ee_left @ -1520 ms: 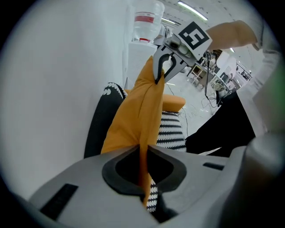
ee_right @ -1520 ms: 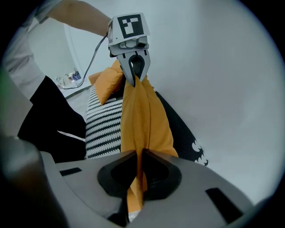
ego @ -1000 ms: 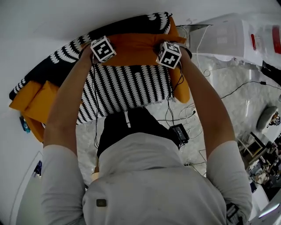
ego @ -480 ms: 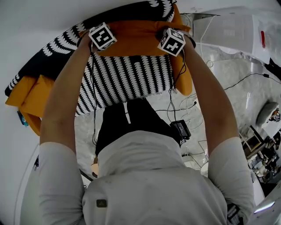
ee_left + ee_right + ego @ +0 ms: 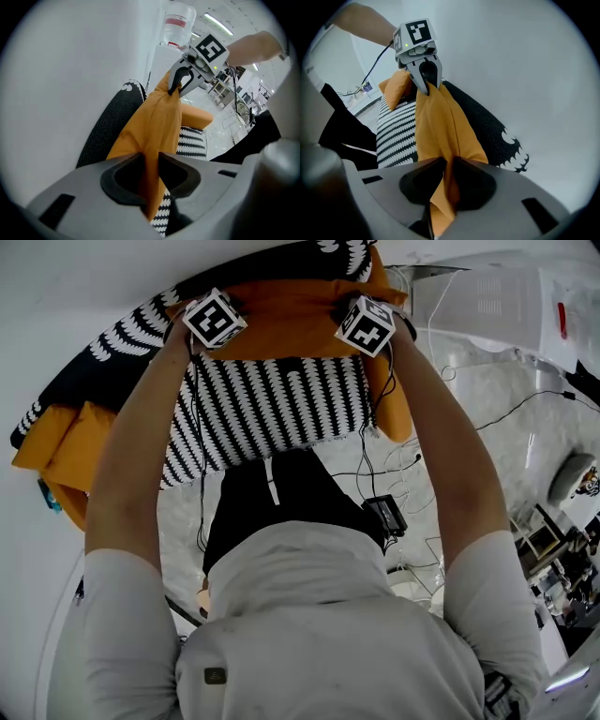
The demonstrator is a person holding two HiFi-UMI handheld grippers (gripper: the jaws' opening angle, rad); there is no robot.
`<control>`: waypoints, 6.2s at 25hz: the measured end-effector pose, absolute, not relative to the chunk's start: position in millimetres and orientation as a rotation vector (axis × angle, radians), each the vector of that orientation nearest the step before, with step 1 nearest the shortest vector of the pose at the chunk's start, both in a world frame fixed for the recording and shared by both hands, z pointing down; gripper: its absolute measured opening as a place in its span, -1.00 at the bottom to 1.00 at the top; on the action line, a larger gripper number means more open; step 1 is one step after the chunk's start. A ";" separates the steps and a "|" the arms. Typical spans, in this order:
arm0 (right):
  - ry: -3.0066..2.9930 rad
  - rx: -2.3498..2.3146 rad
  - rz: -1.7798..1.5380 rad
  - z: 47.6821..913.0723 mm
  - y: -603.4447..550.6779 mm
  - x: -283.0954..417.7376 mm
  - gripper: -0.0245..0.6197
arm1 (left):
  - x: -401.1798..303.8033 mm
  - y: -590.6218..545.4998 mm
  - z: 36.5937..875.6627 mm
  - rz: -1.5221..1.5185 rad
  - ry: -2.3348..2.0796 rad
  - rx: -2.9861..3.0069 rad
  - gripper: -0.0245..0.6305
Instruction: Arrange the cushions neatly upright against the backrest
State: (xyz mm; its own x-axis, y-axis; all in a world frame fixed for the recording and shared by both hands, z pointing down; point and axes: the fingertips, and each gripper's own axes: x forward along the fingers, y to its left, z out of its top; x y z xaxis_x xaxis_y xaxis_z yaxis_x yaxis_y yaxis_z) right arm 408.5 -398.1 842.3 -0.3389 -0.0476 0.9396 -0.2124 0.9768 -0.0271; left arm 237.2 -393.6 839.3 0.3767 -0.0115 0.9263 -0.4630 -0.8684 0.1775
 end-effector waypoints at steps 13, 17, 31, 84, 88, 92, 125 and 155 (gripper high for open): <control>-2.015 0.410 0.257 785.3 -375.1 383.0 -0.41 | 204.3 -374.5 778.9 1.205 -0.670 2.246 -0.41; -2.084 0.512 0.324 759.0 -355.3 358.9 -0.41 | 181.4 -354.2 751.6 1.083 -0.817 2.247 -0.41; -2.392 0.856 0.357 597.7 -266.5 265.2 -0.50 | 109.5 -244.5 605.8 0.756 -1.104 2.395 -0.44; -2.882 0.214 -0.089 411.2 -96.5 86.2 -0.84 | -32.4 -2.1 410.8 0.329 -2.105 2.027 -0.90; -2.905 0.099 -0.111 405.7 -60.9 39.9 -0.84 | -71.0 46.6 405.4 0.321 -2.189 1.935 -0.90; -2.914 0.035 -0.124 397.5 -21.5 -10.2 -0.84 | -117.1 95.3 400.4 0.307 -2.249 1.869 -0.90; -2.829 -0.109 -0.127 423.2 90.6 -230.0 -0.84 | -323.2 191.3 432.8 0.256 -2.230 1.820 -0.90; -2.697 -0.010 0.023 513.2 -16.9 -346.4 -0.83 | -445.8 66.6 521.3 0.506 -1.905 1.919 -0.89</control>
